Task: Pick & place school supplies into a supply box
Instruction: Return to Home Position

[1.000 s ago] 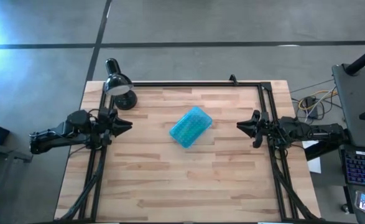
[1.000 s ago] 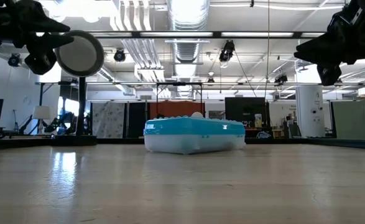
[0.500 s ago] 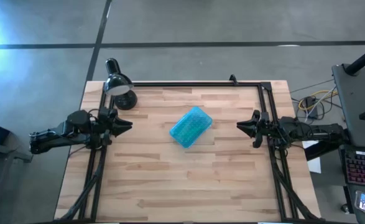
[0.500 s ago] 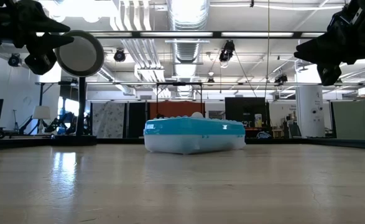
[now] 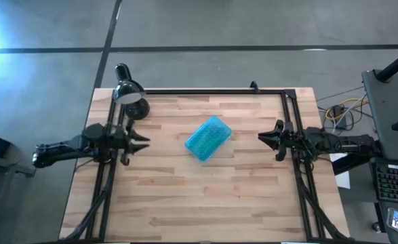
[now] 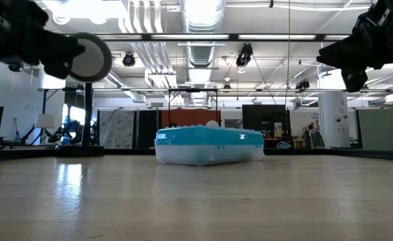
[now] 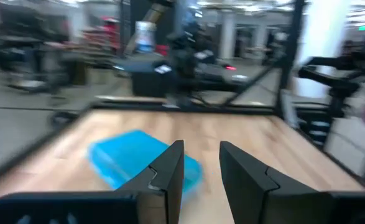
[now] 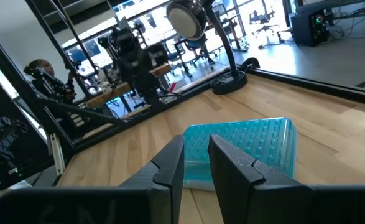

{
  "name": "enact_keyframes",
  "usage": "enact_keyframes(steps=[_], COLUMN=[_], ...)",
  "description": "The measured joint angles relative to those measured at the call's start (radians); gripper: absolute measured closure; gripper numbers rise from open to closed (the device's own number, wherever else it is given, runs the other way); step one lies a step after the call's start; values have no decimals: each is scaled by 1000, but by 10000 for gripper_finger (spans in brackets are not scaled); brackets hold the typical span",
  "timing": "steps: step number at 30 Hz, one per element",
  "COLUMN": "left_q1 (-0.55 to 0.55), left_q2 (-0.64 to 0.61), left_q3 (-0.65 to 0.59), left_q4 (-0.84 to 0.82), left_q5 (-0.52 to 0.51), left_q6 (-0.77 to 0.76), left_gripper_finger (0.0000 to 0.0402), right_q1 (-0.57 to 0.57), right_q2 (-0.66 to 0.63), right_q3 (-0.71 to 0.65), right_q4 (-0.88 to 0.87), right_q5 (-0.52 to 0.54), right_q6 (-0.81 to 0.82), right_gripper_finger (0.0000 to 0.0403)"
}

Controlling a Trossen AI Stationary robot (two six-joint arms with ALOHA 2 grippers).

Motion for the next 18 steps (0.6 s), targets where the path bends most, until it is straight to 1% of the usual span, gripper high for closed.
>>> enact_keyframes(steps=[2,3,7,18], left_q1=[0,0,0,0], left_q2=[-1,-1,-2,4], left_q3=[-48,-71,-140,-139], left_q4=[38,52,181,181], left_q5=[47,54,50,47], left_q6=[-27,-41,-57,-56], left_gripper_finger=[314,314,314,314], right_q1=[0,0,0,0], right_q2=[0,0,0,0], right_q3=[0,0,0,0], right_q4=[0,0,0,0], right_q5=[0,0,0,0], right_q6=[0,0,0,0], right_gripper_finger=[335,335,335,335])
